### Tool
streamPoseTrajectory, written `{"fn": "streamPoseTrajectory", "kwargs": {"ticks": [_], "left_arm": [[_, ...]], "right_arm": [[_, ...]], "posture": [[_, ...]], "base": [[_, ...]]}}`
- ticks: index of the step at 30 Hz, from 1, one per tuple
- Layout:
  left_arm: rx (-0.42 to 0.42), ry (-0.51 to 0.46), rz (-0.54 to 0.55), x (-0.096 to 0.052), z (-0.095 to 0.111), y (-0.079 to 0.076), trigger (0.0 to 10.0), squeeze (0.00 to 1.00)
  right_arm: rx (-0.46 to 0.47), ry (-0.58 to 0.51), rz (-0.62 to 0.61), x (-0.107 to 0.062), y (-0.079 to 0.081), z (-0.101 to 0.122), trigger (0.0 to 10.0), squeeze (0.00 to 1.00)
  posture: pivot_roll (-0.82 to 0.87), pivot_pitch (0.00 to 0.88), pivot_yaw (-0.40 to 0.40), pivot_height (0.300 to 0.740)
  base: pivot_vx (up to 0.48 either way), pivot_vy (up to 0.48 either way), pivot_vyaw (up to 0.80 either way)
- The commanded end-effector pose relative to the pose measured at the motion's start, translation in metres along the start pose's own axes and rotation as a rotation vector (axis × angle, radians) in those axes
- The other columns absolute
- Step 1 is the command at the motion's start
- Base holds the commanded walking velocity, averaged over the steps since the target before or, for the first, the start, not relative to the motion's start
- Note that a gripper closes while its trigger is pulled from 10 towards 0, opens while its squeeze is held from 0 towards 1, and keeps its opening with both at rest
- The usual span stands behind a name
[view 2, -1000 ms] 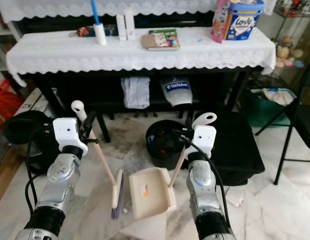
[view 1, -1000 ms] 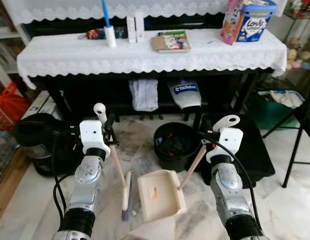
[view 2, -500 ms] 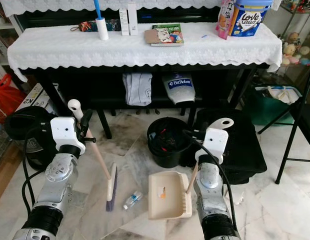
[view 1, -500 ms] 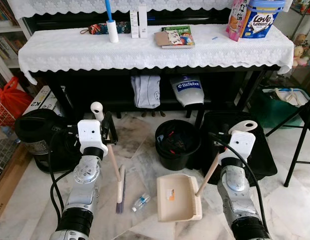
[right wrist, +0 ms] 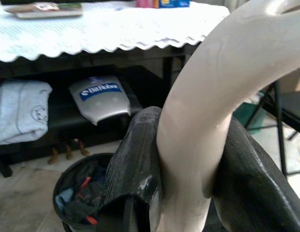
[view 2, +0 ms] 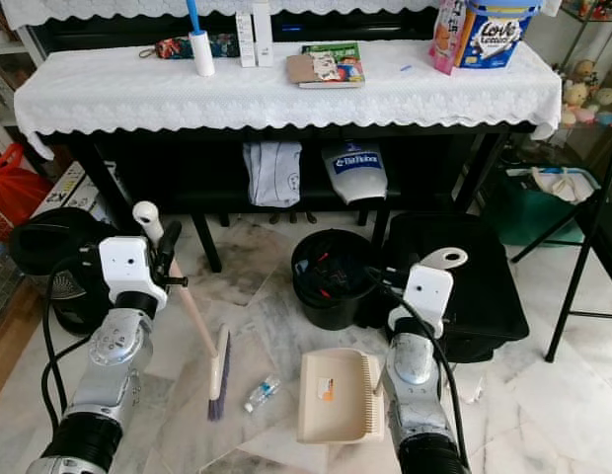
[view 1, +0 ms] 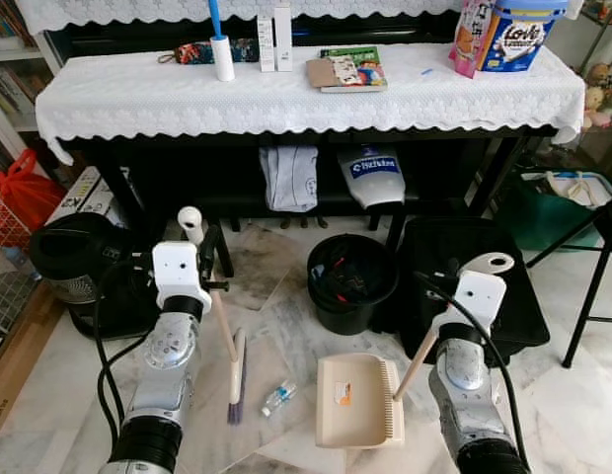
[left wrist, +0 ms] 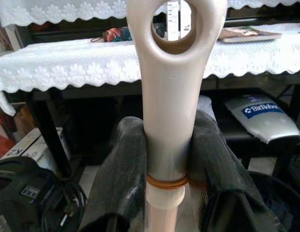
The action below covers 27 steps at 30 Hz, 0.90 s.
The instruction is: Sweep floor
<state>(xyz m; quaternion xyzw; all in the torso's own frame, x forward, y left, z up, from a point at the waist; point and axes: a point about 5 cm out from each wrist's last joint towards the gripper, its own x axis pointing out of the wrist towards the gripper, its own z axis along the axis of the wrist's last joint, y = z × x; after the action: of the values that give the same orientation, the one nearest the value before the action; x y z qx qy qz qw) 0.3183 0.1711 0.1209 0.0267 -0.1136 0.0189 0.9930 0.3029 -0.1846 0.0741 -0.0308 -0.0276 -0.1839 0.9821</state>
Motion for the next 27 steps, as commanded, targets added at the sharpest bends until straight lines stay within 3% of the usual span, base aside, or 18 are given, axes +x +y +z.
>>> {"fn": "streamPoseTrajectory", "kwargs": {"ticks": [1,11,27], "left_arm": [[0.029,-0.028,0.0,0.0,0.004,0.004,10.0,0.0],[0.032,-0.017,0.013,-0.005,0.002,0.009,10.0,0.0],[0.031,-0.006,0.026,-0.014,0.0,0.014,10.0,0.0]], "right_arm": [[0.004,-0.016,-0.021,-0.002,-0.002,0.0,10.0,0.0],[-0.003,-0.019,-0.062,-0.005,-0.011,-0.003,10.0,0.0],[-0.03,-0.06,-0.037,-0.005,-0.011,-0.002,10.0,0.0]], "posture": [[0.01,0.122,0.055,0.74],[0.02,0.151,0.065,0.74],[0.03,0.196,0.066,0.74]], "base": [[0.0,0.0,0.0],[0.0,0.0,0.0],[0.0,0.0,0.0]]}}
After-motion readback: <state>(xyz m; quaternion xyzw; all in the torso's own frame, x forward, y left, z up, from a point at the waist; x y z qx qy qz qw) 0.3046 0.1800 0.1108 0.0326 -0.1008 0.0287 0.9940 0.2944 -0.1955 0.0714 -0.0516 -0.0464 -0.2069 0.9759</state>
